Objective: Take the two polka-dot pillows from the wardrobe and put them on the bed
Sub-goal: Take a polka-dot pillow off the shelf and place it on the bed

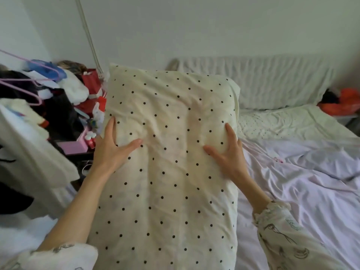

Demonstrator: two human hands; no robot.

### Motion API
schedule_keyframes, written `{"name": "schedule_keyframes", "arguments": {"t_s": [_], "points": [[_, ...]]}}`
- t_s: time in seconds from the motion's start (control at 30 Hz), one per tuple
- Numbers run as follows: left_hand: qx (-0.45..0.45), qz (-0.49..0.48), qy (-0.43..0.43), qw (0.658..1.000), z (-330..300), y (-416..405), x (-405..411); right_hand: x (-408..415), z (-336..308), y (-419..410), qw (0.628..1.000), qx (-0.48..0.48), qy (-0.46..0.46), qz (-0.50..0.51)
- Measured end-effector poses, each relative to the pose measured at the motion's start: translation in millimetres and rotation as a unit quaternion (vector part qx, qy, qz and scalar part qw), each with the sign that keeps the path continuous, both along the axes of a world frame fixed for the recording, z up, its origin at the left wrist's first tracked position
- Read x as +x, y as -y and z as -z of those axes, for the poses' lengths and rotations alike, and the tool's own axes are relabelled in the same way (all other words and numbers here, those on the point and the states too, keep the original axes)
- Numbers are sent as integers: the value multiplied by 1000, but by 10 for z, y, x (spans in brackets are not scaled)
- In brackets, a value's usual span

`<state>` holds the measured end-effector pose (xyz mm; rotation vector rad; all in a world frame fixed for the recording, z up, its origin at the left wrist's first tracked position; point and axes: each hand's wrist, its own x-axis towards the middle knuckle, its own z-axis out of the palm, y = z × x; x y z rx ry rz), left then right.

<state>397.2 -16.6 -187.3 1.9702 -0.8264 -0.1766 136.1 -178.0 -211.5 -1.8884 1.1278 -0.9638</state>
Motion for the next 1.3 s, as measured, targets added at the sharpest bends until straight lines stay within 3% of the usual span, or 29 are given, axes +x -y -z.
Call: {"name": "schedule_keyframes", "arguments": {"t_s": [0.27,0.53,0.77,1.07,1.3], "points": [[15,-17,-13,1000,-23,1310,861,885,-101,1325,1000,-1,1,7],[2,56,-5,998,133,2969,1968,1827,207,2624,997,33,8,70],[48,105,-2,993,113,4263,2837,2578,231,3630,990,42,5,131],[98,192,4,976,262,5996,3061,2698,494,4752,970,84,39,224],[82,287,8,954,264,7458,2743,2369,637,5734,947,104,68,295]]}}
